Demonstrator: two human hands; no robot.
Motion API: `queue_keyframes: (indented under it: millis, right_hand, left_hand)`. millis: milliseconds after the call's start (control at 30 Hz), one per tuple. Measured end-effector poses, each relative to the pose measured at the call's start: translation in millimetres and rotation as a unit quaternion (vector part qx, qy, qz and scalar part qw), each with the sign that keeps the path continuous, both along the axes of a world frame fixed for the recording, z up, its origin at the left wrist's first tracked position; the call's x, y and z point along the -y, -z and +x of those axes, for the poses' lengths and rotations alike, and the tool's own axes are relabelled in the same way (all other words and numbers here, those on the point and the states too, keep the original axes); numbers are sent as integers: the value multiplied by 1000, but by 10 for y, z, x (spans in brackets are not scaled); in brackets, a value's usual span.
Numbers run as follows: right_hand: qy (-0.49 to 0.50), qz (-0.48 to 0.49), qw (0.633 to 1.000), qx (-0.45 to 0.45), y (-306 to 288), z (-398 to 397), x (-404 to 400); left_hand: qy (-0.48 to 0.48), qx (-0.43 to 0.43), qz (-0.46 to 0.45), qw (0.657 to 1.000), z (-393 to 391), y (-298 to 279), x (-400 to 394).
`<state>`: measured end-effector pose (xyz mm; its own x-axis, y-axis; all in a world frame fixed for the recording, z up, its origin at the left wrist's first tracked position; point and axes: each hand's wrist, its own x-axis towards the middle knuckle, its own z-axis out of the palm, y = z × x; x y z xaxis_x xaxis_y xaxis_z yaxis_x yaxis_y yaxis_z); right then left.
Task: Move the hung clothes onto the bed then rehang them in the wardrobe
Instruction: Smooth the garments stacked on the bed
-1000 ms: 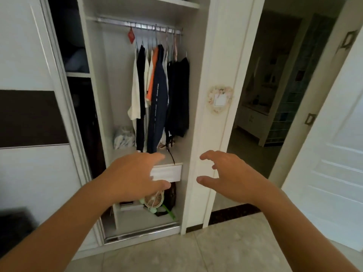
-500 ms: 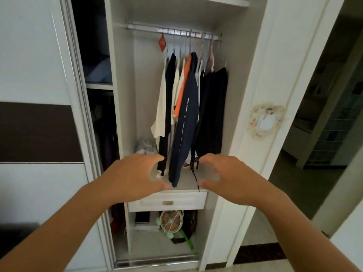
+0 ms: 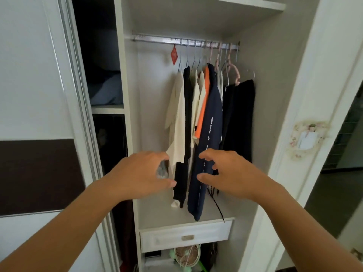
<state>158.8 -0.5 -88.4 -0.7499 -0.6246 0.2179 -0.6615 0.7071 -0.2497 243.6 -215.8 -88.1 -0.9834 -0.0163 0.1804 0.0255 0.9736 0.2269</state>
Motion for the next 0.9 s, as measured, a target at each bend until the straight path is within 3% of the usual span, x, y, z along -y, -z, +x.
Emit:
queue_keyframes:
  millis: [233, 533, 733, 900]
  right_hand:
    - [9, 1, 1000, -28, -194, -516, 579]
    - [0, -87, 996, 3, -734, -1568, 1050]
    - [13, -119, 992, -38, -1115, -2229, 1330]
    - [50, -116, 983, -135, -1387, -2747, 1649]
  left_hand:
    - [-13, -6, -24, 1000, -483, -208, 495]
    - [-20, -38, -1, 999, -1317, -616, 753]
    - [-36, -70, 0, 997, -1934, -876, 831]
    - [-64, -96, -20, 993, -2359, -1063, 934]
